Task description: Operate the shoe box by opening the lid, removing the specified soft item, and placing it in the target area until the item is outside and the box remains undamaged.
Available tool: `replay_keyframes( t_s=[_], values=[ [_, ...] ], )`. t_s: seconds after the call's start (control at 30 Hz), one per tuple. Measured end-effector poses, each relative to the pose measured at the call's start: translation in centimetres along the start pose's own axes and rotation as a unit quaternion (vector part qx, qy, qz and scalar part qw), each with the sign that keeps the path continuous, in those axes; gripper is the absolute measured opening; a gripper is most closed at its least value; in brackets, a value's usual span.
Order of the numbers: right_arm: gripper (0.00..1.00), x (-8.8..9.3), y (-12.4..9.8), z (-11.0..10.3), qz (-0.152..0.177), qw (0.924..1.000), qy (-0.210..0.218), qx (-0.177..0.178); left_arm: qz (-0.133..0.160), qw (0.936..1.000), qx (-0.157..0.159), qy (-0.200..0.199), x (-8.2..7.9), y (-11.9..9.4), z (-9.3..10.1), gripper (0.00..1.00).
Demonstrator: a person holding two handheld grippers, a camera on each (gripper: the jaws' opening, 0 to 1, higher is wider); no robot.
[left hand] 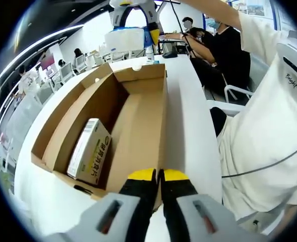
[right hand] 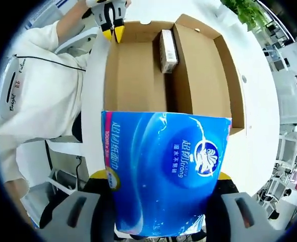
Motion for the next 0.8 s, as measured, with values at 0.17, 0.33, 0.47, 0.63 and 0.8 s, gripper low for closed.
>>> replay_keyframes(
  t_s=[0.17,0.33,0.47,0.63,0.8],
  values=[
    [0.7,1.1,0.5,0.1,-0.003,0.9999,0.009,0.007,0.001,1.0,-0.001,0.0,0.0,0.0,-0.1,0.04],
    [0.7,2.2,1.3,-0.2,-0.009,0.9998,0.016,0.002,0.0,1.0,-0.001,0.0,0.0,0.0,-0.1,0.04],
    [0.7,3.0,1.7,0.0,-0.013,0.9996,0.025,-0.001,0.0,1.0,-0.001,0.0,0.0,0.0,-0.1,0.03],
    [0.7,3.8,1.9,0.7,-0.025,0.9994,0.026,0.001,0.0,1.0,0.0,-0.001,0.0,0.0,0.1,0.03],
    [0.7,4.3,2.3,0.6,-0.027,0.9991,0.032,-0.003,0.0,1.0,-0.001,-0.001,0.0,-0.1,0.1,0.03]
  ],
)
Point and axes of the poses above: the point that each gripper's makers call its tool centre point, and the gripper's own axes: y roughly forward along the fingers, z roughly to its right, x roughly out of its underside, the point moved 6 cm from there along -y, roughly backward along the fingers, and after that the axes turned 10 degrees about -y, right-handed, at the moved point
